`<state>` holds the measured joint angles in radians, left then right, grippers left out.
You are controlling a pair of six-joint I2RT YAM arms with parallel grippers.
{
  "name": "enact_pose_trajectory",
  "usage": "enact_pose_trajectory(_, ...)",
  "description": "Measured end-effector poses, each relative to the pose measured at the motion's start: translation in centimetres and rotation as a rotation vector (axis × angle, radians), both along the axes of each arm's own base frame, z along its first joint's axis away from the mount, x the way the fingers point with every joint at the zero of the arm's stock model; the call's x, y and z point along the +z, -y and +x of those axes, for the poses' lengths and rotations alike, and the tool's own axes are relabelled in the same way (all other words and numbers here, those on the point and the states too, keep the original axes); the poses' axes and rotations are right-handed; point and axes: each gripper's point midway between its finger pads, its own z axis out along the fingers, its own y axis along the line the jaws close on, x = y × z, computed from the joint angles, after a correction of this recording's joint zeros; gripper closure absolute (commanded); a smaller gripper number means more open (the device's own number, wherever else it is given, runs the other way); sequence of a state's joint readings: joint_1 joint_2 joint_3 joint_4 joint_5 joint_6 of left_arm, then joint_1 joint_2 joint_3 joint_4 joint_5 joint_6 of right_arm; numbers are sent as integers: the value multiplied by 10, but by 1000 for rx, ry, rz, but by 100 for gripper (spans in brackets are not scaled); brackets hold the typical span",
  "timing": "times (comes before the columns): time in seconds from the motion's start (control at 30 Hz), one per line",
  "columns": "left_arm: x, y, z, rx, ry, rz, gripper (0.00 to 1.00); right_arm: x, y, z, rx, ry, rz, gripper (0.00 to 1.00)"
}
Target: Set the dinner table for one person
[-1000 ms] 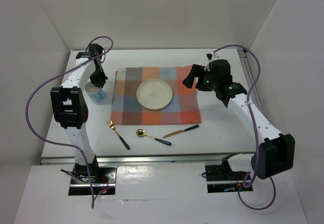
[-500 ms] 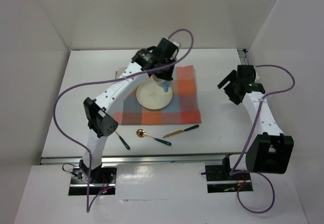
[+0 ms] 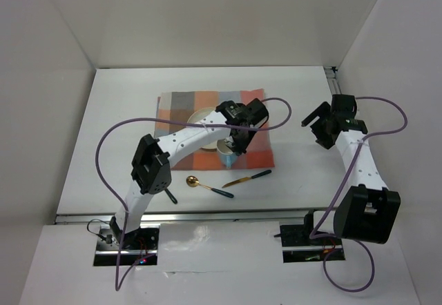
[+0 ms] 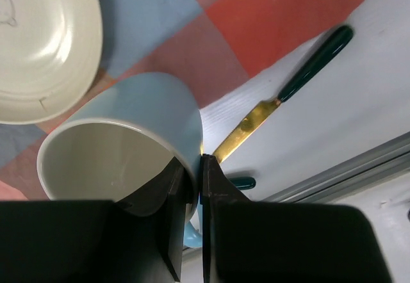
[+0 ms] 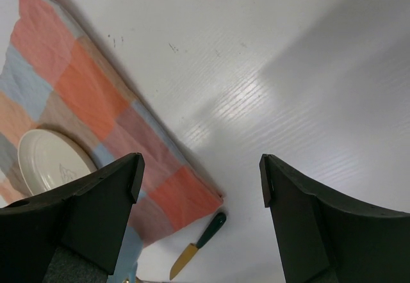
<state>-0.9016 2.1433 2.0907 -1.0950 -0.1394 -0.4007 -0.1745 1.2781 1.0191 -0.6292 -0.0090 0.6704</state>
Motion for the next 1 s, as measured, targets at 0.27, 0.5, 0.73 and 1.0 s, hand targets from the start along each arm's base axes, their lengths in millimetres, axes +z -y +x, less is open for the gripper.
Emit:
enact_pose_trajectory(0.27,-36,-25,-30,18,-74,81,100,-4,-5,-3,30,-1,23,15)
enact_pose_trajectory(0.5,-29,-36,-44,47,-81,49,100,-8,-11,-5,64,-3,46,12)
enact_pose_trajectory(0.73,-30,-29,-47,52,-83,26,49,-10,-16,-7,97,-6,57,8)
enact_pose_trajectory(1.0,-21,-25,-42,63,-63,6,39,-2,-21,-7,151,27,54,7)
